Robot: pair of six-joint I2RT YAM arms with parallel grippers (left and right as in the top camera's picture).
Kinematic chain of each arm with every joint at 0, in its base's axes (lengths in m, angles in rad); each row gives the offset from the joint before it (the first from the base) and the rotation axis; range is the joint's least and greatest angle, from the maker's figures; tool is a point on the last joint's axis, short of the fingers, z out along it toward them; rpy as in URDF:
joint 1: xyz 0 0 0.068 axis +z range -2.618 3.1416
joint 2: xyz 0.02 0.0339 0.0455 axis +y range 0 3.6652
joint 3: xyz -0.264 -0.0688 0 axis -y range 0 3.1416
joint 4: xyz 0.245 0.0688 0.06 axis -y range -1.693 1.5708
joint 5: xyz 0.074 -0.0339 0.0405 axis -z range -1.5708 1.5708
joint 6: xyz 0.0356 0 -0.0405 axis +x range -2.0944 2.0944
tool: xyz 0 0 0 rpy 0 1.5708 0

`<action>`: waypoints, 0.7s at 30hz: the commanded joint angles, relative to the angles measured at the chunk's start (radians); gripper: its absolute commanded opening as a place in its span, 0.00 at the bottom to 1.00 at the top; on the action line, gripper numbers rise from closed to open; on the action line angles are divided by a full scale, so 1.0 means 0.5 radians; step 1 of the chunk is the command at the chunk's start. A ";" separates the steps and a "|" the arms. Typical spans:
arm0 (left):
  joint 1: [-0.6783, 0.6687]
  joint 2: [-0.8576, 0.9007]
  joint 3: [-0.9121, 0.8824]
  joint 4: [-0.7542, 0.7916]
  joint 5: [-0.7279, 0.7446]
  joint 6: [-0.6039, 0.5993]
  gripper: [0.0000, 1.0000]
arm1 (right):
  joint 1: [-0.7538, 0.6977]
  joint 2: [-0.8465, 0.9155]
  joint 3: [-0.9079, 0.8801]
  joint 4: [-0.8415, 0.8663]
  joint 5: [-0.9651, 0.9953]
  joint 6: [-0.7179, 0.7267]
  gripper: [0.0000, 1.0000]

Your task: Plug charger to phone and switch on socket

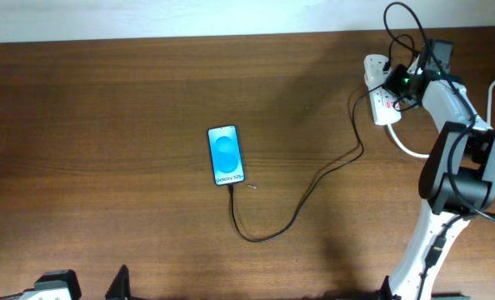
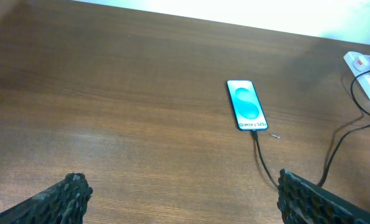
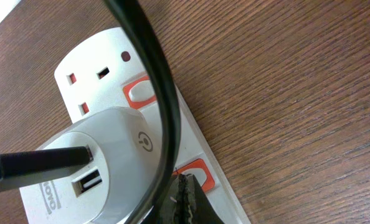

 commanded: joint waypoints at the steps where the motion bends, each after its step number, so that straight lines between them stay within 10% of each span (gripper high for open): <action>1: -0.011 -0.014 -0.011 0.014 -0.023 -0.021 0.99 | 0.142 0.244 -0.068 -0.044 -0.103 -0.035 0.04; 21: -0.011 -0.013 -0.021 0.021 -0.023 -0.021 0.99 | 0.142 0.348 -0.068 -0.016 -0.105 -0.035 0.04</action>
